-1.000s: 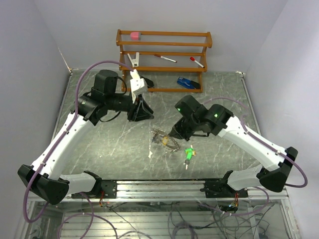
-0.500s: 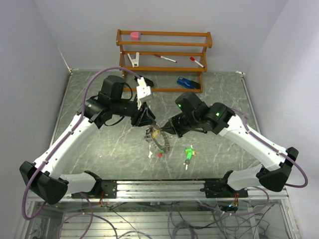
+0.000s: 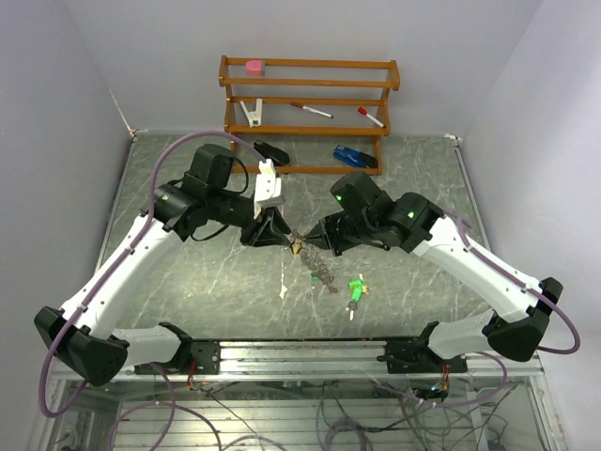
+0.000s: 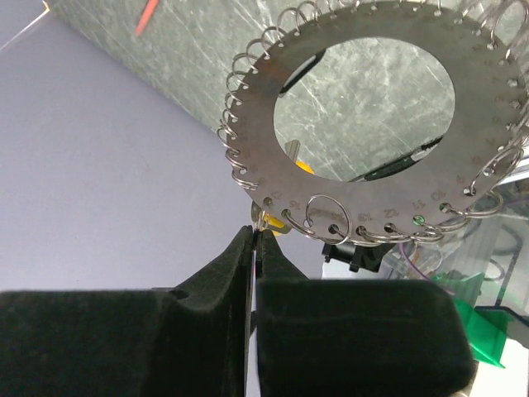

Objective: Put the keys on the keyring

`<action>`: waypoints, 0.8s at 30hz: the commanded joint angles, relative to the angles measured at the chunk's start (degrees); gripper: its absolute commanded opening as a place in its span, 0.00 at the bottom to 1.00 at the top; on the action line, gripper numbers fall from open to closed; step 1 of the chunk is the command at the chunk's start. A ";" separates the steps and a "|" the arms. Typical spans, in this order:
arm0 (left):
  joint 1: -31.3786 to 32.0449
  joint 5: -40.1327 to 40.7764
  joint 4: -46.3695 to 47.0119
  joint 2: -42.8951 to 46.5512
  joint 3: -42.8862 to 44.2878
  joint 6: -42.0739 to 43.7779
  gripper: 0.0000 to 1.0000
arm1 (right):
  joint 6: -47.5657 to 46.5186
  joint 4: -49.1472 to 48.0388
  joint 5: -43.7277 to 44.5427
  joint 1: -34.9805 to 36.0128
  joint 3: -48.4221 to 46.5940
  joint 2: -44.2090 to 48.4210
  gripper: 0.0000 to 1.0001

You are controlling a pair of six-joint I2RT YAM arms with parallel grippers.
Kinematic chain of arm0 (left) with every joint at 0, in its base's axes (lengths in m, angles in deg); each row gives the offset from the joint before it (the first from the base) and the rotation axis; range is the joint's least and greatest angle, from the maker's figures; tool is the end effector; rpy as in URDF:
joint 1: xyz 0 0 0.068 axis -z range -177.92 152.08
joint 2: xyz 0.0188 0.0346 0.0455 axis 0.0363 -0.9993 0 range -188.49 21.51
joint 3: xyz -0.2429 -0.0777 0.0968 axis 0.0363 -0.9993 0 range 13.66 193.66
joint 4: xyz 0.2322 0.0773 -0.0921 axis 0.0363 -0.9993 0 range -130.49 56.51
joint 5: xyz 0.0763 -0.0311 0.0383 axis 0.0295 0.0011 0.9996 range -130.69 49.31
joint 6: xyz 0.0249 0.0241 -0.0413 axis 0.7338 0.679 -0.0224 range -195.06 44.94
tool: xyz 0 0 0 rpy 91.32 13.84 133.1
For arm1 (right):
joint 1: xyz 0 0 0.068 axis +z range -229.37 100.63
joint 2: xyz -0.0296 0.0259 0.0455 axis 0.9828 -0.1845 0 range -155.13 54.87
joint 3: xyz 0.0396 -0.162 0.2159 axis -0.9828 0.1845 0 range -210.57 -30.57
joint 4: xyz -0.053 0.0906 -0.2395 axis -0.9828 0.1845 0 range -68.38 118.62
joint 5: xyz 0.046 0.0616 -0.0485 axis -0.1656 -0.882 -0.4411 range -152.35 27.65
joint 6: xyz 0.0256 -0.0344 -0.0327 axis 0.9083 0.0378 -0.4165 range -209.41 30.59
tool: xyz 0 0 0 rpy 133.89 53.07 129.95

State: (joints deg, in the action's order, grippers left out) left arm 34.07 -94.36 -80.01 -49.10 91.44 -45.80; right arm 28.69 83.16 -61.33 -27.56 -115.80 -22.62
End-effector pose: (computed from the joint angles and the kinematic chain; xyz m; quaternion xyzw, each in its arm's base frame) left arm 0.1897 -0.1522 0.3923 0.5770 0.5958 -0.4170 0.3717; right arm 0.1626 0.2057 0.3753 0.5220 0.7943 0.3088 0.0357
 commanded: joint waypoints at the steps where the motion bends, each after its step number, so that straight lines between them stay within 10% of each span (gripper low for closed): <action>1: 0.75 -4.17 -2.18 0.42 1.07 3.43 0.41 | 2.74 -1.74 1.89 -0.17 -0.88 1.41 0.00; 24: 4.22 10.76 4.53 -1.87 -0.89 1.43 0.40 | 2.31 -8.24 1.99 -0.21 2.67 3.62 0.00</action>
State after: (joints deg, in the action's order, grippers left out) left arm 37.87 -85.83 -78.24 -50.52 90.30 -44.34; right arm 29.31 78.02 -60.00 -27.56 -113.79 -21.18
